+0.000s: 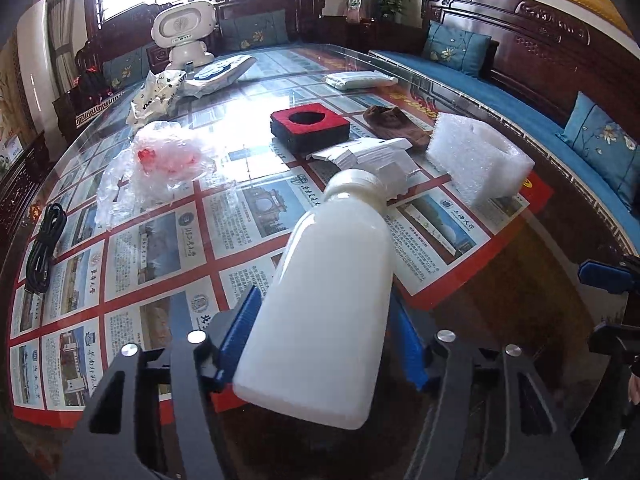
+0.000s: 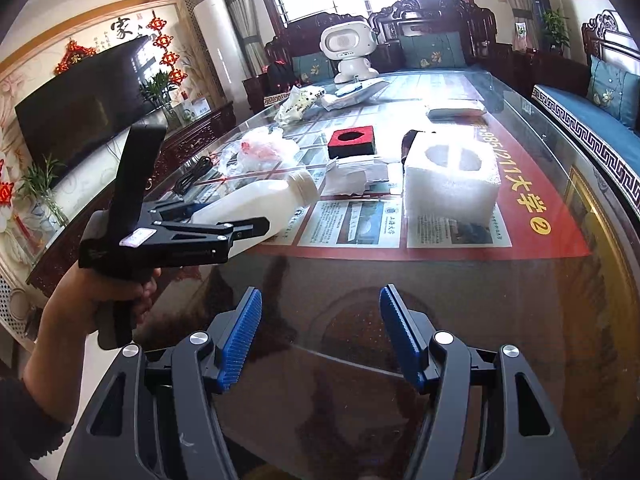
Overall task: Collect trash
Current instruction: 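Return both tools to the table and grasp the white bottle with the left tool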
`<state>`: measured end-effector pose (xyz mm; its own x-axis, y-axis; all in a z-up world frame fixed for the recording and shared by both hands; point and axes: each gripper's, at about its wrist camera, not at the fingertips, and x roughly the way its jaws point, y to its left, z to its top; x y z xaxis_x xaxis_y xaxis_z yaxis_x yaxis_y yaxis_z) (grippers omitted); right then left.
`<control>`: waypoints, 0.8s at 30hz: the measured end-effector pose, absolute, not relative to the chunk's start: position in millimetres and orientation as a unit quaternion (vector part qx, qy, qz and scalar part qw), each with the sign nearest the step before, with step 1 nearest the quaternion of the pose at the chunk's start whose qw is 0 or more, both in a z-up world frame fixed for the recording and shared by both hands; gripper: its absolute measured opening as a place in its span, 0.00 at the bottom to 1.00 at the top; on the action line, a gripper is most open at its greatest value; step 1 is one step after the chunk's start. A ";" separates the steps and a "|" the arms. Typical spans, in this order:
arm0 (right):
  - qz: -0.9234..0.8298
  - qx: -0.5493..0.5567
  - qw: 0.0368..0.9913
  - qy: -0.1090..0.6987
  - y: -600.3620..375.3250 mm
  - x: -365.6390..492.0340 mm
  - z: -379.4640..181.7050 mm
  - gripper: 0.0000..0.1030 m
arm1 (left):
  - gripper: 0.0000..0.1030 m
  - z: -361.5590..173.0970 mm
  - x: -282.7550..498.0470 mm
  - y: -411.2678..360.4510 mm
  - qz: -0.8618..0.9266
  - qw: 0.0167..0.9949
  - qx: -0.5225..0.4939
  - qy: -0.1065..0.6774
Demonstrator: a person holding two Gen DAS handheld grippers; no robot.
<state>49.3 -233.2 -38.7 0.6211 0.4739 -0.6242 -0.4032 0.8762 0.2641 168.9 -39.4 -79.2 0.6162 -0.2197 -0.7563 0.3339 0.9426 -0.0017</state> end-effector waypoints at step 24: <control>0.107 0.068 0.927 0.354 -281.9 135.9 -36.6 0.72 | 0.50 -73.2 181.9 -53.3 -0.185 0.899 -0.021 0.396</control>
<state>135.9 -281.9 -36.6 0.7261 0.2470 -0.6416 -0.1503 0.9677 0.2025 181.9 -53.3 -73.2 0.6186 -0.3488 -0.7041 0.3150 0.9310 -0.1846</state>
